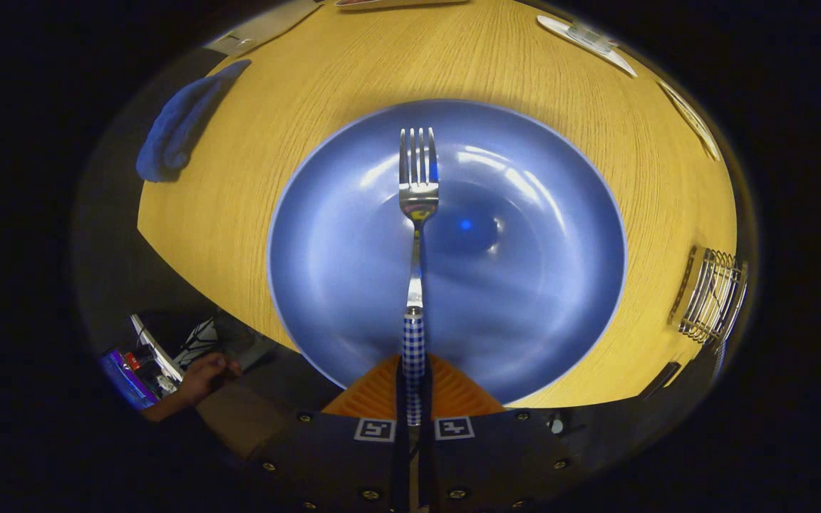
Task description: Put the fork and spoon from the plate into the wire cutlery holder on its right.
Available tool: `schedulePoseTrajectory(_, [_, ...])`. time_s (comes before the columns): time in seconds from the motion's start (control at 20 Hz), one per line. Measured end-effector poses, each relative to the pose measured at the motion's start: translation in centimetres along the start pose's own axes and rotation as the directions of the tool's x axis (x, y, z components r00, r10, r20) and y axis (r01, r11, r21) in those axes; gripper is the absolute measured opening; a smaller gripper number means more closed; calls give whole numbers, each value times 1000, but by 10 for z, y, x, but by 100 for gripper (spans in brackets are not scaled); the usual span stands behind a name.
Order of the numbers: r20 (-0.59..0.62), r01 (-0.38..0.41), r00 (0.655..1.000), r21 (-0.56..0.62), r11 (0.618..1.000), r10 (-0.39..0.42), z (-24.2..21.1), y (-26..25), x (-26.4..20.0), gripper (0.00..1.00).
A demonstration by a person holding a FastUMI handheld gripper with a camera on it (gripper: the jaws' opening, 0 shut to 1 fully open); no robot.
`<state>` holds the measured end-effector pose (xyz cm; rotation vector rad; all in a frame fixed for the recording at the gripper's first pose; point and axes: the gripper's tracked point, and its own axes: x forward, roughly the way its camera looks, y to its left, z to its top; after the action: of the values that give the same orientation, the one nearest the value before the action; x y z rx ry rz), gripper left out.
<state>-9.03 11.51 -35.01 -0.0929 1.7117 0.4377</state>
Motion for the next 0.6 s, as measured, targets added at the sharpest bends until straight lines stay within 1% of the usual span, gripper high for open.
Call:
schedulePoseTrajectory(0.05, [-3,-27,1000,-18,999,27,-1,2,-7,5])
schedulePoseTrajectory(0.1, [-9,-26,1000,-43,999,26,-3,0,-12,6])
schedulePoseTrajectory(0.25, [-9,32,999,-90,995,-33,-1,-20,-31,5])
schedulePoseTrajectory(0.45, [-14,45,999,-111,993,-47,-6,-31,-55,5])
schedulePoseTrajectory(0.6, [-11,77,997,-113,991,-79,-14,-49,-69,5])
